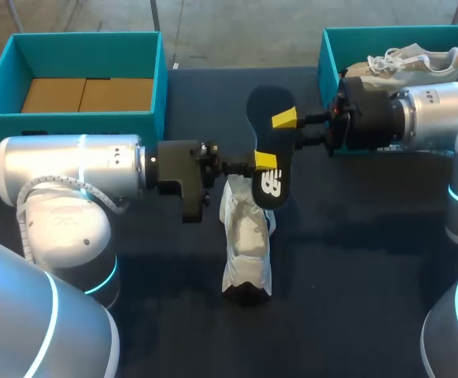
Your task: Take the shoe out of the shoebox, open the shoe tongue, remove and reinsert the insole, then place the shoe into the shoebox
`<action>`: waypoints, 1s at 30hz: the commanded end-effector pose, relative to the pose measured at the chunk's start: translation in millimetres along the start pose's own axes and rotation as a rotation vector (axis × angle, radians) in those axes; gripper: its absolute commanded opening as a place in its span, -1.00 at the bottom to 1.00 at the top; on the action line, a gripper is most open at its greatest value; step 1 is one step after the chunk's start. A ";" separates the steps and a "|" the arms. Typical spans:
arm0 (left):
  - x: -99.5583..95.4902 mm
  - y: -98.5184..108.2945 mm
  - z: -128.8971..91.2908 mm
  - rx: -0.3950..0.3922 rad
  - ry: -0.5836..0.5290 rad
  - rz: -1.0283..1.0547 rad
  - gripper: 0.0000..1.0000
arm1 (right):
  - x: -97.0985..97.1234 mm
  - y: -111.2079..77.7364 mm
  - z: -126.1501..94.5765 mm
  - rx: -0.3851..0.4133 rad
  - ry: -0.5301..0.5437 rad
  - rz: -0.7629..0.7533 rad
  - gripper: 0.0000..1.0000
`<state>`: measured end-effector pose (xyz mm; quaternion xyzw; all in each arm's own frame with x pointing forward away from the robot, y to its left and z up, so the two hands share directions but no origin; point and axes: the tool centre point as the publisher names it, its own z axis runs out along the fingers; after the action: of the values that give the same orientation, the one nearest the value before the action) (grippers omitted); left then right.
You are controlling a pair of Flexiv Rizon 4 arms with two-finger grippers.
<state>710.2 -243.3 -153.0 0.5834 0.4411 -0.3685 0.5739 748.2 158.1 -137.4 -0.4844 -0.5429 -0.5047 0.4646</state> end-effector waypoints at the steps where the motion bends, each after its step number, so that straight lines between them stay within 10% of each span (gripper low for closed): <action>1: 3.0 2.4 8.5 0.007 -0.002 0.001 -1.00 | 0.8 3.4 -0.1 0.010 -0.005 0.001 -0.42; 8: 0.8 2.2 11.1 0.015 -0.007 -0.004 -1.00 | -0.6 6.9 -1.7 0.006 0.000 0.001 -1.00; 16: -3.0 -0.8 12.5 -0.008 -0.014 -0.010 -1.00 | -3.9 11.5 -0.2 0.022 0.001 0.007 -1.00; 17: -3.8 -1.1 12.3 -0.017 -0.005 0.004 -0.42 | -4.3 11.6 -0.5 0.022 0.001 0.008 -1.00; 18: -4.9 -0.7 12.3 -0.018 -0.004 0.001 1.00 | -5.0 11.7 -1.1 0.022 0.001 0.008 -1.00; 30: -15.1 6.4 -11.4 0.025 0.046 0.028 1.00 | -10.4 13.9 -12.0 0.015 -0.018 0.020 -1.00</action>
<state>710.8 -246.4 -142.2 0.5956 0.4389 -0.3535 0.5724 763.8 148.9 -147.0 -0.4902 -0.5436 -0.4943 0.4688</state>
